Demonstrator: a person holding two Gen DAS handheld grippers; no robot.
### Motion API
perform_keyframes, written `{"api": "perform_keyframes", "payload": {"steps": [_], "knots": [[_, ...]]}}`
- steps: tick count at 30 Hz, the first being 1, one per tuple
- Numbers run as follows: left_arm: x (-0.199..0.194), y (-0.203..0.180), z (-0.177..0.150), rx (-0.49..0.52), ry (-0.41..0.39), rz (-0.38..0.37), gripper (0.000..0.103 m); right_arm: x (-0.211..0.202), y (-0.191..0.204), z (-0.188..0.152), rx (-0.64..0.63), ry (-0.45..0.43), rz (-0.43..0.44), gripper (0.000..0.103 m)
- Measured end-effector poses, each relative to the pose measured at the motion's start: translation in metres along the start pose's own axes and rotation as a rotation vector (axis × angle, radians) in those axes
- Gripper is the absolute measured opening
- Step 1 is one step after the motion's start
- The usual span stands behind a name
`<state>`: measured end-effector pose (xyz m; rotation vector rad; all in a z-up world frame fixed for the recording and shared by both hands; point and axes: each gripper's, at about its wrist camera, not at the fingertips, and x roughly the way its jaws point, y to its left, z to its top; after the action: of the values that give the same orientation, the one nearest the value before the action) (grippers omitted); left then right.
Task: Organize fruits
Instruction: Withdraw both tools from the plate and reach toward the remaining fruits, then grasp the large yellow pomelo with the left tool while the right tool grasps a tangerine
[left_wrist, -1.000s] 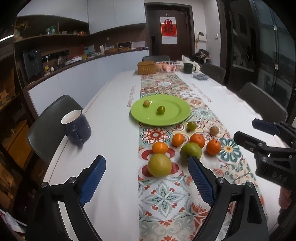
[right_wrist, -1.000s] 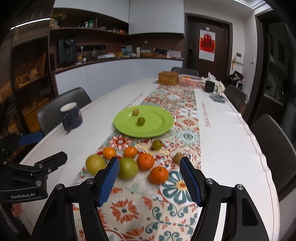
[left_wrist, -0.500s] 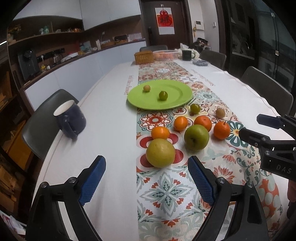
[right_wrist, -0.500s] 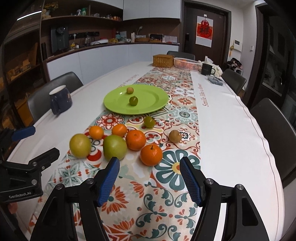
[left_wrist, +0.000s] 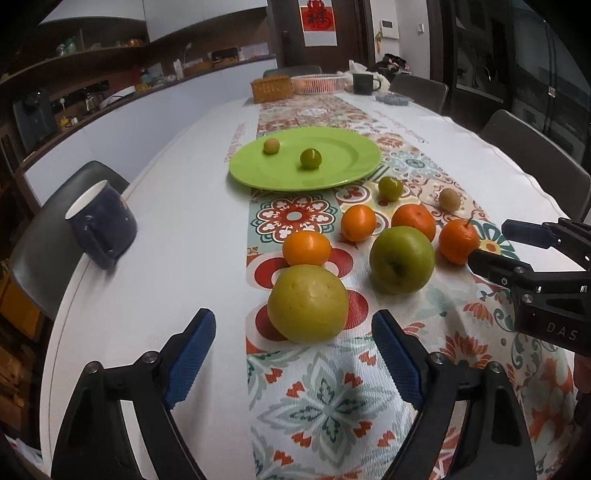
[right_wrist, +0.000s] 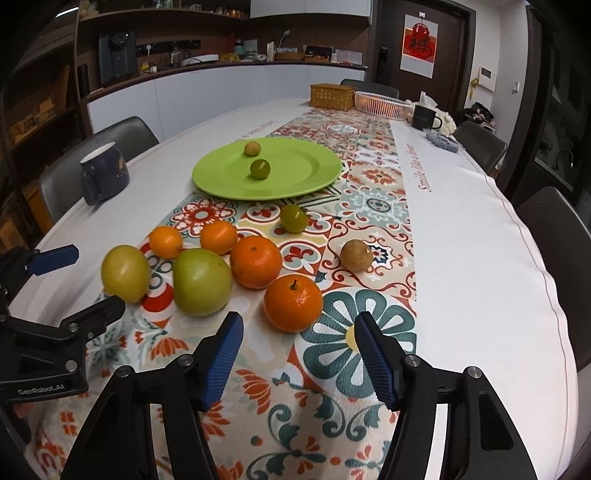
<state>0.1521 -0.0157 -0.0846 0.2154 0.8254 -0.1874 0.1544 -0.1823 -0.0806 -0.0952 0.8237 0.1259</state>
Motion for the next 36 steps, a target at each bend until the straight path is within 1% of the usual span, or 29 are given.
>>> {"api": "perform_keyframes", "payload": {"steps": [1,5,10,15,17,28,36], "knots": [[0.003,0.000,0.001,0.000,0.004,-0.005,0.085,0.004,-0.001,0.001,0.003,0.007,0.003,0.059],[0.011,-0.003,0.006,0.005,0.019,-0.022,0.076,0.015,-0.003,0.003,0.012,0.031,0.029,0.055],[0.022,-0.005,0.011,-0.009,0.042,-0.041,0.067,0.025,-0.001,0.005,0.000,0.041,0.037,0.050],[0.032,-0.002,0.010,-0.044,0.085,-0.059,0.051,0.033,-0.002,0.008,-0.001,0.053,0.051,0.045],[0.033,-0.002,0.010,-0.048,0.086,-0.058,0.050,0.034,0.000,0.009,-0.007,0.052,0.052,0.043],[0.031,-0.002,0.011,-0.053,0.091,-0.063,0.050,0.028,0.000,0.010,-0.010,0.027,0.041,0.042],[0.016,-0.002,0.016,-0.053,0.065,-0.069,0.050,0.012,-0.001,0.013,-0.006,-0.002,0.042,0.042]]}}
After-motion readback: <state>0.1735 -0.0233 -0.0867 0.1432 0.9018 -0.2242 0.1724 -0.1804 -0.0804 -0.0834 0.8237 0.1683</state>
